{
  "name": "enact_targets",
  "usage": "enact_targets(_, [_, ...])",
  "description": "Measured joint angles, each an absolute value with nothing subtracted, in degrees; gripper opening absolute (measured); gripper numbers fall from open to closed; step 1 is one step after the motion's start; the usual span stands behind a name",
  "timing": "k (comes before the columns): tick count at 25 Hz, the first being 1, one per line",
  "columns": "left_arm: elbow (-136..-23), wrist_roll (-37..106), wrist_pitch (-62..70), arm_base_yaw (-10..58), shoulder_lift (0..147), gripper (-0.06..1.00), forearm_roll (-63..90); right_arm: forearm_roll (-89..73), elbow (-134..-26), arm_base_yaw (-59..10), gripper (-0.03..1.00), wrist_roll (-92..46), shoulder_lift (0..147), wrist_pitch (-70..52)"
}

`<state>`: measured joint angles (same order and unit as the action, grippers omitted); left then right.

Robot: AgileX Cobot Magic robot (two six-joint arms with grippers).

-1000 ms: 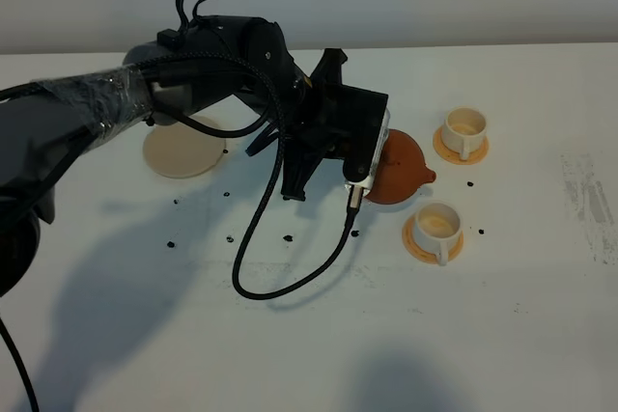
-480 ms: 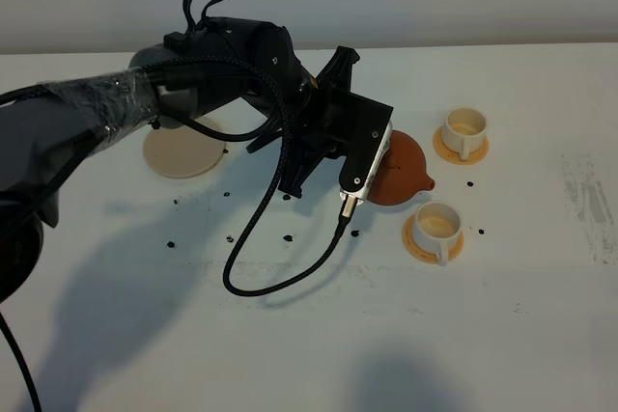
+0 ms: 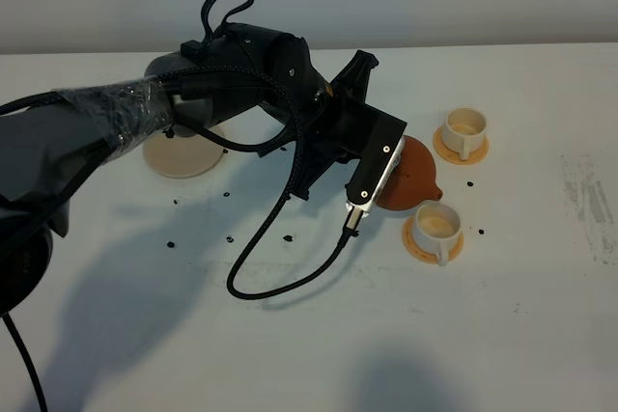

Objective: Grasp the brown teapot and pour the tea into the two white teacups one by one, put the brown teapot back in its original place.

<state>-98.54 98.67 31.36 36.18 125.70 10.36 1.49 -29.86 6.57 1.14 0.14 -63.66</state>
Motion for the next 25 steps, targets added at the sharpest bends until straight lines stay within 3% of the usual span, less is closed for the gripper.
enact_targets(25, [-98.5,101.4,29.0,37.5,125.7,0.09,3.2,1.5,-29.9,6.6,0.22,1.1,0.1,-63.7])
